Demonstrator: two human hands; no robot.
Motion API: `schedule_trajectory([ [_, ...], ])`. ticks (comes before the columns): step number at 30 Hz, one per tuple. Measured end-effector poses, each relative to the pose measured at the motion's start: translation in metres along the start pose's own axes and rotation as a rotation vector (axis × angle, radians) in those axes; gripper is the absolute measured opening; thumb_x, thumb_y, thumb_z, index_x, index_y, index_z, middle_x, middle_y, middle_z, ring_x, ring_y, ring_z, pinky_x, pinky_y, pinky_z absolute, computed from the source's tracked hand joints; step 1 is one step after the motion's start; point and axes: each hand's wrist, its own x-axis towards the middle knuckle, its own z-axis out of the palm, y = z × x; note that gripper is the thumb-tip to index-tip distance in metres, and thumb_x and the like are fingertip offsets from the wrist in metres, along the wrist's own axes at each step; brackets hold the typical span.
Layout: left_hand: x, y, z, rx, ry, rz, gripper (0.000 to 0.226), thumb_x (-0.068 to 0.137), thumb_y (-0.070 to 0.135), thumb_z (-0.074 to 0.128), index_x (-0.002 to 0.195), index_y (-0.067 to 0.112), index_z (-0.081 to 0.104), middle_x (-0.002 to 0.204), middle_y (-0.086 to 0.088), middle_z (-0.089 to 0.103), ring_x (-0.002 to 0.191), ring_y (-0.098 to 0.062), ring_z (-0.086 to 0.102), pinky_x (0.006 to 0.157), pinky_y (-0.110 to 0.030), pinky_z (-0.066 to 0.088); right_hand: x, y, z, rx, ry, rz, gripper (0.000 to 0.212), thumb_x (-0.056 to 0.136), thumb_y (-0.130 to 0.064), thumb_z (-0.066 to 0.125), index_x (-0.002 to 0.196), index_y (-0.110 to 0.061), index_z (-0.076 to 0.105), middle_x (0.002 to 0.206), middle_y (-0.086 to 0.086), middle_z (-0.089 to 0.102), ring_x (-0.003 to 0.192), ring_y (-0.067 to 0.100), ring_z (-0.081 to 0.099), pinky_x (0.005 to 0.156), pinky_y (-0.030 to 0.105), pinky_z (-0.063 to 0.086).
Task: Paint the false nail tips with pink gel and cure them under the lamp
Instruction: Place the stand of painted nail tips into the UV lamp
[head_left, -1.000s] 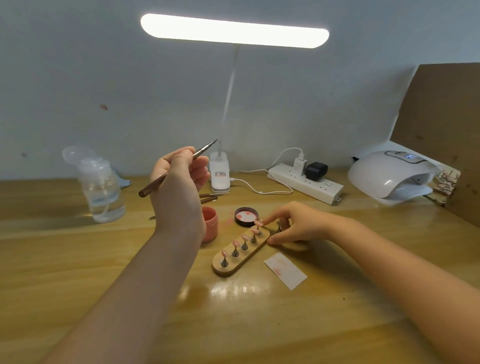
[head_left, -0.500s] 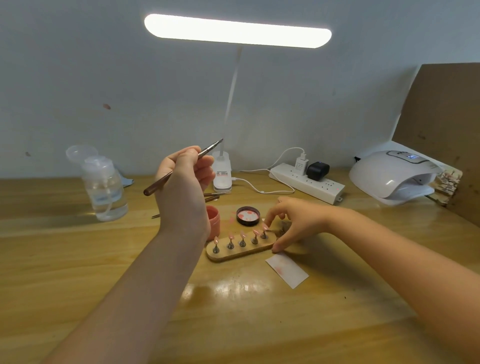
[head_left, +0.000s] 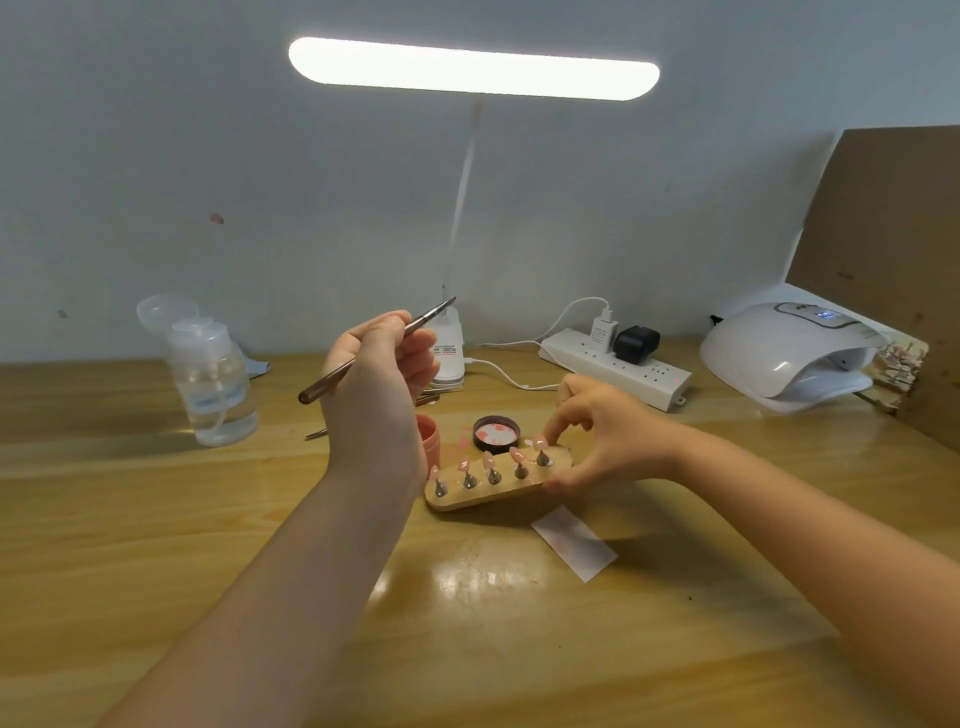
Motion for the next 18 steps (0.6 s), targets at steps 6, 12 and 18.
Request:
schedule_trajectory([
  [6, -0.004, -0.01, 0.001, -0.007, -0.043, -0.044, 0.014, 0.097, 0.014, 0.052, 0.091, 0.012, 0.065, 0.068, 0.001, 0.071, 0.064, -0.01, 0.066, 0.066, -0.024, 0.054, -0.052, 0.034, -0.039, 0.19, 0.252, 0.065, 0.035, 0.05, -0.05, 0.085, 0.076, -0.034, 0.07, 0.084, -0.002, 0.051, 0.071, 0.009, 0.046, 0.059, 0.018, 0.041],
  [12, -0.031, -0.065, 0.043, 0.084, -0.191, -0.124, 0.014, 0.096, 0.013, 0.053, 0.089, 0.012, 0.065, 0.067, 0.001, 0.07, 0.067, -0.012, 0.062, 0.063, -0.024, 0.052, -0.13, 0.129, -0.079, 0.104, 0.535, 0.409, 0.032, 0.059, -0.026, 0.089, 0.083, -0.024, 0.067, 0.088, 0.008, 0.058, 0.076, 0.021, 0.052, 0.062, 0.028, 0.043],
  [18, -0.079, -0.141, 0.12, 0.08, -0.315, -0.358, 0.012, 0.095, 0.011, 0.056, 0.087, 0.011, 0.065, 0.066, -0.001, 0.069, 0.067, -0.016, 0.057, 0.071, -0.03, 0.051, -0.177, 0.215, -0.095, 0.177, 0.749, 0.805, 0.035, 0.061, -0.032, 0.089, 0.08, -0.015, 0.066, 0.097, 0.008, 0.061, 0.08, 0.019, 0.054, 0.067, 0.029, 0.039],
])
